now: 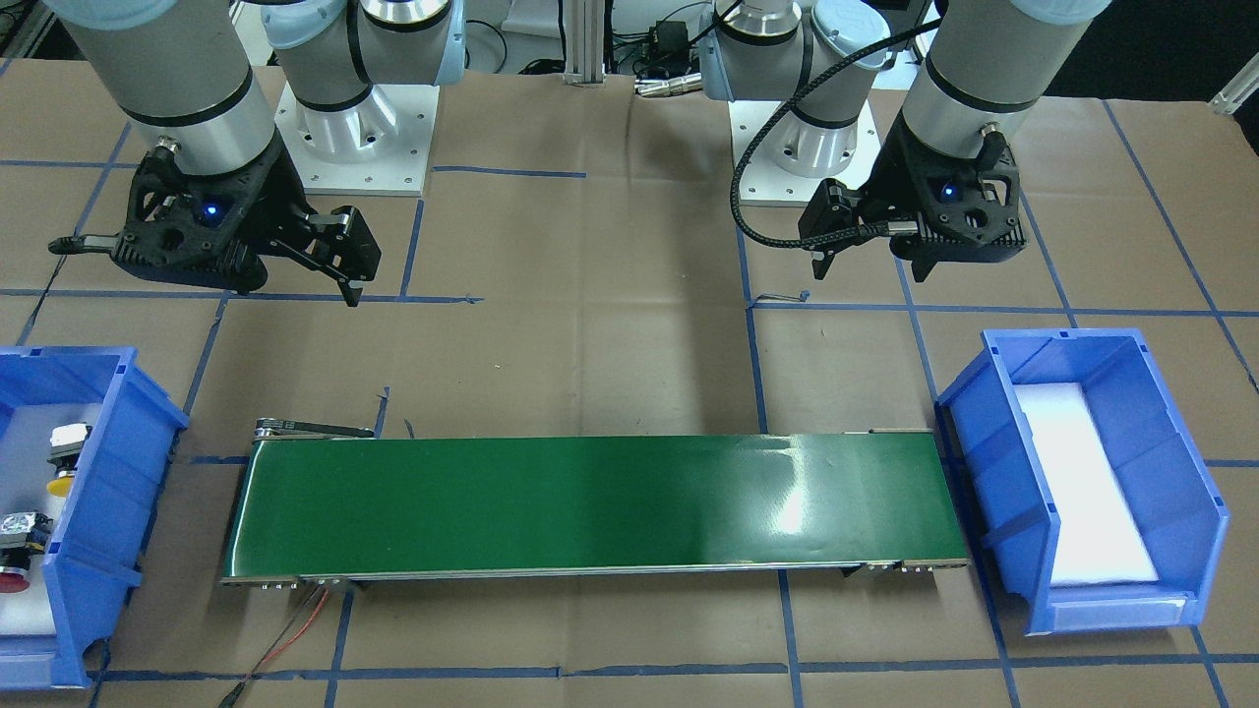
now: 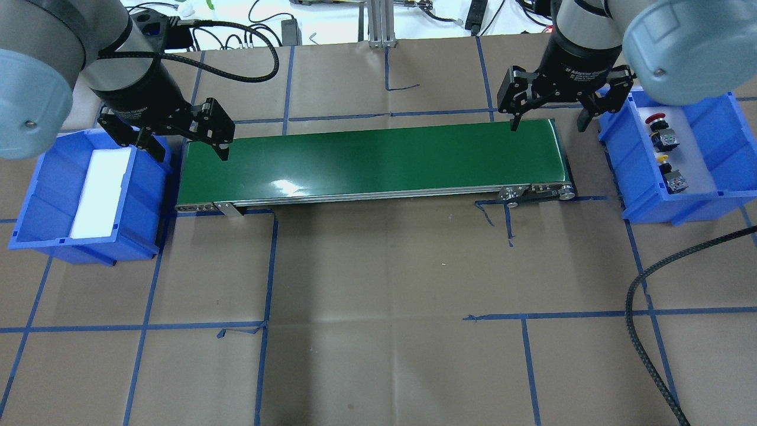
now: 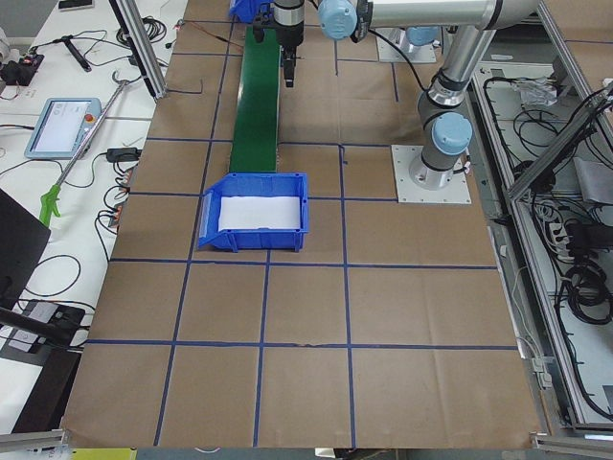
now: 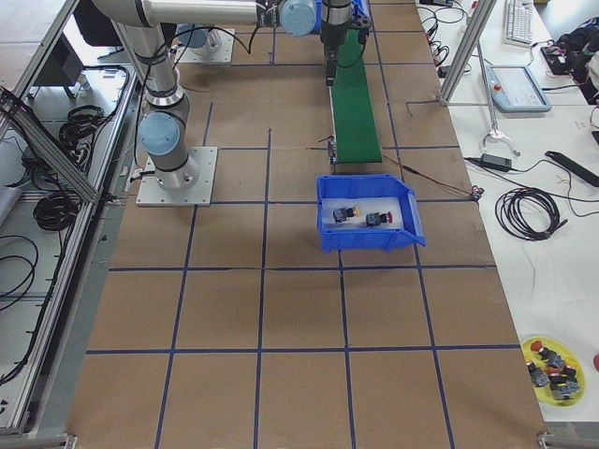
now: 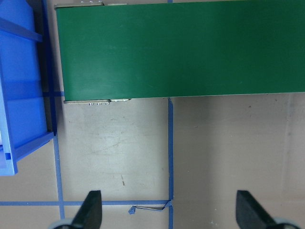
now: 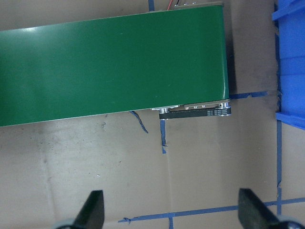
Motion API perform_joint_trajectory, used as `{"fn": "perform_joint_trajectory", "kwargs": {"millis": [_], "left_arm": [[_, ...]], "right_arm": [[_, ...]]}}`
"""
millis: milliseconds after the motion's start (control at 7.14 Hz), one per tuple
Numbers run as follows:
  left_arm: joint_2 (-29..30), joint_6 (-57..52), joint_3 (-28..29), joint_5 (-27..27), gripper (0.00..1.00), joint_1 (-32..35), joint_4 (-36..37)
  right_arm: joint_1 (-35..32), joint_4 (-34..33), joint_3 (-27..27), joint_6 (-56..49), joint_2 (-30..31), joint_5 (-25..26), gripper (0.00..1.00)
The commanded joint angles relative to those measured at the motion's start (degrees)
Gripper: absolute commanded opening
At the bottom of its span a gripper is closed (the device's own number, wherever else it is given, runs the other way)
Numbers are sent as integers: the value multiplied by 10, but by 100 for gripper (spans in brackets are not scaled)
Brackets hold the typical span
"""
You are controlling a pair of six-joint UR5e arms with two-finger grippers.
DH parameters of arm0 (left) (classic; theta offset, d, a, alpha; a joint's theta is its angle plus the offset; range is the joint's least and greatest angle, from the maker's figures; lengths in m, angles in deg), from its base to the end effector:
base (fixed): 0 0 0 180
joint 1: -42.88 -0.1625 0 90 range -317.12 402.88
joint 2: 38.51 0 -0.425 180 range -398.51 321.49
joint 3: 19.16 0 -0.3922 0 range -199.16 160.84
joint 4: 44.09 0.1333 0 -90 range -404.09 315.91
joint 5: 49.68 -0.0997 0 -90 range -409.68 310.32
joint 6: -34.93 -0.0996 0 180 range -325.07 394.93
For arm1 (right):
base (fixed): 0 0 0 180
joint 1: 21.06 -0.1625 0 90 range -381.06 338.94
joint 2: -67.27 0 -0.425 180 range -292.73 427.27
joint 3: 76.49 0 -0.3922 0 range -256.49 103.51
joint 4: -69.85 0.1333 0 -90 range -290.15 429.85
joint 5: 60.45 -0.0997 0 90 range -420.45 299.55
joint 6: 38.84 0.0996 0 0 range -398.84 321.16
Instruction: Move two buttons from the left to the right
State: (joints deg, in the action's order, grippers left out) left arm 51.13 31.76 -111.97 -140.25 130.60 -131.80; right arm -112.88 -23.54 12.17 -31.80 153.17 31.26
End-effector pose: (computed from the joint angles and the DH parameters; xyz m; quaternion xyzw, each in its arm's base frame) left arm -0.1128 -0.4935 0.4709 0.0078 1.0000 0.0016 0.0049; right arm 0.1469 -0.5185 0.4691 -0.0456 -0.9988 0.0066 0.0145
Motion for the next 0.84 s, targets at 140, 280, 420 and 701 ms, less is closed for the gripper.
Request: {"fn": "perform_joint_trajectory", "kwargs": {"millis": [140,280,420,701], "left_arm": [[0,0,0,0,100,0,1],[0,0,0,0,100,0,1],[1,0,0,0,100,0,0],[0,0,0,0,100,0,1]], "right_arm": [[1,-4,-1,0,-5,0,100],[1,-4,0,0,-6,0,100],[1,-3,0,0,-7,0,100],[1,-3,0,1,-9,0,100]]}}
